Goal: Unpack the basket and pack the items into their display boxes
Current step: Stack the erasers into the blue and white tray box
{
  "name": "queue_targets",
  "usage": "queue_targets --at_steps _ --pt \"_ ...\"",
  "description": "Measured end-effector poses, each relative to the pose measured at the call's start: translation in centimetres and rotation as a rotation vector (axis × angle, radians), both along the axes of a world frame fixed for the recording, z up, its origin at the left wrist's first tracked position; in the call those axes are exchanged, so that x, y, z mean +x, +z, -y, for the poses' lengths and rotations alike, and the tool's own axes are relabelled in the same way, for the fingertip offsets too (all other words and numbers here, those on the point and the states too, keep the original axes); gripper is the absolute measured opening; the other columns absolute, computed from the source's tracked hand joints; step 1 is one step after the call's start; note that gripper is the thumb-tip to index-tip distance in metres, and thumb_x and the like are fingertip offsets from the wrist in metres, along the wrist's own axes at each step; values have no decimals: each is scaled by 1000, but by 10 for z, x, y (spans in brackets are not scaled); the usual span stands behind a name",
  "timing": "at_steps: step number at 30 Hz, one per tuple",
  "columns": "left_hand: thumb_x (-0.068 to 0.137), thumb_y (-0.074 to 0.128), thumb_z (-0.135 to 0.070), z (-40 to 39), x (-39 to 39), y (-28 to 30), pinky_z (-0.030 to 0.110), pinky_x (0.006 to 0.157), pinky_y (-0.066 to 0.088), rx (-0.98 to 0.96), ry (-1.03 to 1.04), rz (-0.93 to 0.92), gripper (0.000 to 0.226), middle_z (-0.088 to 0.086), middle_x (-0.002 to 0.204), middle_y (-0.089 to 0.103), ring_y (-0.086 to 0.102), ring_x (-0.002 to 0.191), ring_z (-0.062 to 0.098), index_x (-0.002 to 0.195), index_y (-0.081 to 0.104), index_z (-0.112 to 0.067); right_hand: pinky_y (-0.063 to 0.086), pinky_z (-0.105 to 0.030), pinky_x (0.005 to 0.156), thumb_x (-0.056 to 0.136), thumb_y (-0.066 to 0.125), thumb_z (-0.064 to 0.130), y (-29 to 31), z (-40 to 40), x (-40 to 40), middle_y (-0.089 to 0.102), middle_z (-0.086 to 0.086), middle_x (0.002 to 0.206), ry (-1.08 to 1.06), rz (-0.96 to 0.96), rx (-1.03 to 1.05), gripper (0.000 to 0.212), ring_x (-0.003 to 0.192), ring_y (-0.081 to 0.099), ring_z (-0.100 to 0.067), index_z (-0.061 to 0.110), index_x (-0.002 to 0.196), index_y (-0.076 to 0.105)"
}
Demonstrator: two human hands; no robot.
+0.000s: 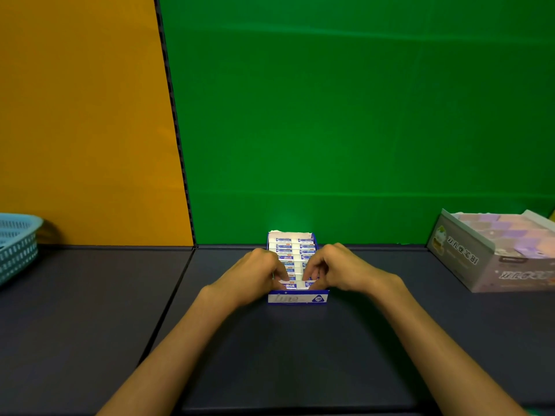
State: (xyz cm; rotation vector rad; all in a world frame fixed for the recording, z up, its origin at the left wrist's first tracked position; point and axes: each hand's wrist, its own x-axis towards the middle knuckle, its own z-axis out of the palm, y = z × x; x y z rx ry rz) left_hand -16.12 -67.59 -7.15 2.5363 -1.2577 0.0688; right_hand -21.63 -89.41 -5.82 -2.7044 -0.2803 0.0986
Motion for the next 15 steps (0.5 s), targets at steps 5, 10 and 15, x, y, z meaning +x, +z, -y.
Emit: queue_targets --at_steps 5,10,15 --pt "87 76 -24 -3 1 0 18 77 46 -10 4 -4 26 -1 110 72 56 84 3 112 74 -20 48 -11 63 76 86 17 -1 1 0 72 7 88 5 15 5 23 77 65 -5 21 98 78" --pt "88 75 -28 -5 -2 -2 23 83 50 -24 12 9 27 -2 112 69 60 96 7 114 74 -21 46 -10 62 77 85 16 -2 1 -2 64 15 82 6 29 23 23 72 61 2 20 99 79" --pt "91 69 -39 -9 -7 -2 26 88 50 -60 38 -20 28 -6 114 66 55 103 5 115 73 -25 45 -10 67 81 81 22 -7 5 -9 59 21 87 38 104 40 25 77 59 2 21 106 78"
